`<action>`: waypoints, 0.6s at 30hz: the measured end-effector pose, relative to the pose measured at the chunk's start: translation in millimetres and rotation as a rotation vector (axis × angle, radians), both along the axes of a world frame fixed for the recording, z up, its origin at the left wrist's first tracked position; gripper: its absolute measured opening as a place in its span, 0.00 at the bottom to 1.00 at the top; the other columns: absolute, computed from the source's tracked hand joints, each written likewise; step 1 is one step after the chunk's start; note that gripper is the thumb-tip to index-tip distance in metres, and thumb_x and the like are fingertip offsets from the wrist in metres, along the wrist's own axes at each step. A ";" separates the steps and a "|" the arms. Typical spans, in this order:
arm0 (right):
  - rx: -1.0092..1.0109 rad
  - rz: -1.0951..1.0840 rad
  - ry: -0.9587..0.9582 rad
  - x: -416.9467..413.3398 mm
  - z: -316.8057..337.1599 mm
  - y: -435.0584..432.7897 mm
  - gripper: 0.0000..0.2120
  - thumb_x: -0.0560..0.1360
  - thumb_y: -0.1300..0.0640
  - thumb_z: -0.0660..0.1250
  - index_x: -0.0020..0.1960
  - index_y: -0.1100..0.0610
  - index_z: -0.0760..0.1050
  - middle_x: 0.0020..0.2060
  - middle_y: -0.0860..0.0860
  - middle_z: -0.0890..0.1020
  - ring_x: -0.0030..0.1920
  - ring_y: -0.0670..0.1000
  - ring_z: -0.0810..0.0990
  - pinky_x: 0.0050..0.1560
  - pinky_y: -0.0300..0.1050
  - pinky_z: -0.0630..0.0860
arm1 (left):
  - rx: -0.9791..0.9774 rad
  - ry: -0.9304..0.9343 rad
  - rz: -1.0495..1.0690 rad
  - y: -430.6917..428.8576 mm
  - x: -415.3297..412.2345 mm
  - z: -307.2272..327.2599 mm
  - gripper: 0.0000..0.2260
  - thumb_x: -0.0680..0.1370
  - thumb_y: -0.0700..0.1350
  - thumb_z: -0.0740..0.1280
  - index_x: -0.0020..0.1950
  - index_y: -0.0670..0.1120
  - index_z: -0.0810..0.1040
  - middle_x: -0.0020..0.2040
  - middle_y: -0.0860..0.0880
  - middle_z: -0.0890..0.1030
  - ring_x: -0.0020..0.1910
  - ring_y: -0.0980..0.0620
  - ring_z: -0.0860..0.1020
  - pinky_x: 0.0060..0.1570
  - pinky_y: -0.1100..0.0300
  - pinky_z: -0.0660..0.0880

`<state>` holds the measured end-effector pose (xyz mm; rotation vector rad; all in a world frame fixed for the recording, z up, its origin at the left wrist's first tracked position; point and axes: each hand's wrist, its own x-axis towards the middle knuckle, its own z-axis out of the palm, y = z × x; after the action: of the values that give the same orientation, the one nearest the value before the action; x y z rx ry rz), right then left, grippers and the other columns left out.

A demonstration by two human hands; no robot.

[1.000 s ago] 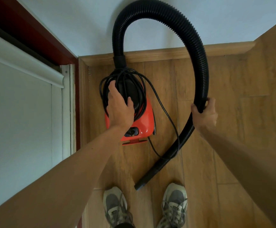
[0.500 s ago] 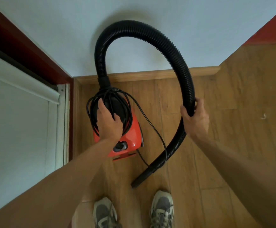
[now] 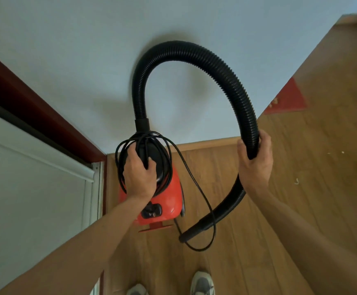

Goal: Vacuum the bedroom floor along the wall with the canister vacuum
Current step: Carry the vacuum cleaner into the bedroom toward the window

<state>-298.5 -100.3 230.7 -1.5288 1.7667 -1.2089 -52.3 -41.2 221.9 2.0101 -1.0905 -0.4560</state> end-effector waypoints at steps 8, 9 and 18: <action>-0.062 -0.123 -0.076 -44.2 120.5 6.2 0.17 0.79 0.52 0.67 0.66 0.49 0.69 0.53 0.49 0.76 0.50 0.49 0.76 0.52 0.48 0.75 | -0.121 0.052 -0.129 -3.3 -41.4 117.9 0.20 0.79 0.38 0.67 0.71 0.43 0.69 0.57 0.50 0.80 0.56 0.55 0.78 0.57 0.65 0.73; -0.061 -0.136 -0.084 -52.7 133.3 8.7 0.16 0.79 0.52 0.67 0.65 0.49 0.69 0.53 0.50 0.76 0.51 0.50 0.76 0.52 0.51 0.76 | -0.127 0.045 -0.137 -4.1 -48.0 132.5 0.20 0.79 0.38 0.67 0.70 0.43 0.70 0.56 0.51 0.80 0.55 0.56 0.77 0.56 0.67 0.72; -0.086 -0.284 -0.102 -147.3 251.8 10.3 0.18 0.78 0.50 0.68 0.64 0.44 0.65 0.46 0.54 0.77 0.44 0.59 0.79 0.44 0.63 0.80 | -0.177 0.029 -0.255 -27.3 -127.6 248.7 0.16 0.76 0.36 0.69 0.63 0.42 0.74 0.47 0.52 0.80 0.46 0.53 0.78 0.48 0.59 0.76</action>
<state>-445.7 -90.0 482.5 -1.2651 1.9321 -1.4884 -179.8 -68.5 470.6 1.7142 -1.3286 -0.4992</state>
